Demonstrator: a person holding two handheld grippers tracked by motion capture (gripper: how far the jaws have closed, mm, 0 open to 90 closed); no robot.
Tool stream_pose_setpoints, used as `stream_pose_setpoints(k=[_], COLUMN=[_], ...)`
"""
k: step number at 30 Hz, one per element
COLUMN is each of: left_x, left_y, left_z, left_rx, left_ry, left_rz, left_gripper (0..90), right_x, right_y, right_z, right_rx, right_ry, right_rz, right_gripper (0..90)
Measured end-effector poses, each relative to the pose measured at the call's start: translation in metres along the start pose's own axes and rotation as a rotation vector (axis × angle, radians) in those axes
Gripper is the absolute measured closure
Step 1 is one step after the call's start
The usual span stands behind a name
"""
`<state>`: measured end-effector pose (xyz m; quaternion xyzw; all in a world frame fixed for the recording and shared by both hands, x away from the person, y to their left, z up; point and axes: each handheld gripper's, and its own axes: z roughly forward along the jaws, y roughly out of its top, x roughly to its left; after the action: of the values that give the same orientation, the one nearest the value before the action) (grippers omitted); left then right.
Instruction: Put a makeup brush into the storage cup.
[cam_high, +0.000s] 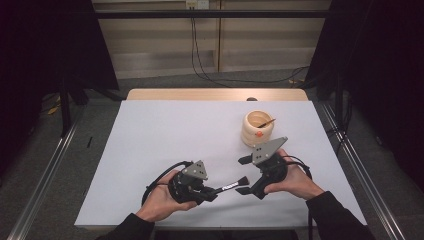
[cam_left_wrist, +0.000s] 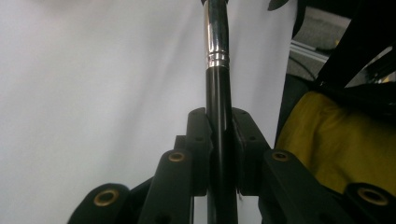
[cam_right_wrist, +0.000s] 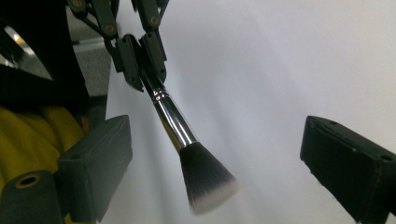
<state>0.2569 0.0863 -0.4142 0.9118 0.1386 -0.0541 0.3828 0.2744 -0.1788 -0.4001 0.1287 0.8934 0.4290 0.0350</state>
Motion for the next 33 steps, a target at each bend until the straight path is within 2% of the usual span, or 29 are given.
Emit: stream_pose_setpoints(k=[2, 3, 5, 7, 11, 16, 20, 23, 28, 29, 33], left_x=[0.001, 0.000, 0.000, -0.001, -0.002, -0.003, -0.003, -0.004, -0.003, -0.004, -0.007], left_y=[0.000, -0.001, -0.001, -0.001, 0.000, 0.000, 0.000, 0.000, 0.000, 0.001, 0.003], left_z=[-0.003, -0.004, -0.006, -0.007, -0.010, -0.013, -0.016, -0.018, -0.023, -0.024, -0.026], left_rx=[0.005, -0.018, -0.032, -0.074, -0.123, -0.190, -0.230, -0.234, -0.288, -0.304, -0.328], left_ry=[0.004, 0.015, 0.021, 0.022, 0.046, 0.055, 0.074, 0.093, 0.083, 0.097, 0.086], left_rz=[0.019, -0.005, 0.002, -0.015, -0.009, -0.016, -0.016, -0.005, -0.005, -0.008, 0.005], left_gripper=[79.4, 79.4, 79.4, 79.4, 79.4, 79.4, 79.4, 79.5, 79.5, 79.4, 79.5], right_x=[-0.001, -0.001, -0.001, -0.001, 0.000, 0.000, -0.001, -0.002, -0.002, -0.002, -0.002], right_y=[-0.001, -0.002, -0.001, 0.000, 0.001, 0.003, 0.003, 0.003, 0.004, 0.005, 0.006], right_z=[-0.003, -0.004, -0.005, -0.008, -0.011, -0.018, -0.022, -0.023, -0.025, -0.026, -0.027], right_rx=[-0.035, -0.045, -0.070, -0.102, -0.153, -0.231, -0.264, -0.291, -0.341, -0.347, -0.374], right_ry=[-0.014, -0.012, -0.006, -0.005, -0.011, -0.002, -0.008, -0.019, -0.013, -0.020, -0.017], right_rz=[0.010, 0.014, 0.016, 0.016, 0.017, 0.028, 0.036, 0.050, 0.067, 0.071, 0.081], right_gripper=[10.0, 10.0, 11.2, 12.7, 14.6, 16.7, 16.7, 15.1, 15.8, 15.9, 18.7])
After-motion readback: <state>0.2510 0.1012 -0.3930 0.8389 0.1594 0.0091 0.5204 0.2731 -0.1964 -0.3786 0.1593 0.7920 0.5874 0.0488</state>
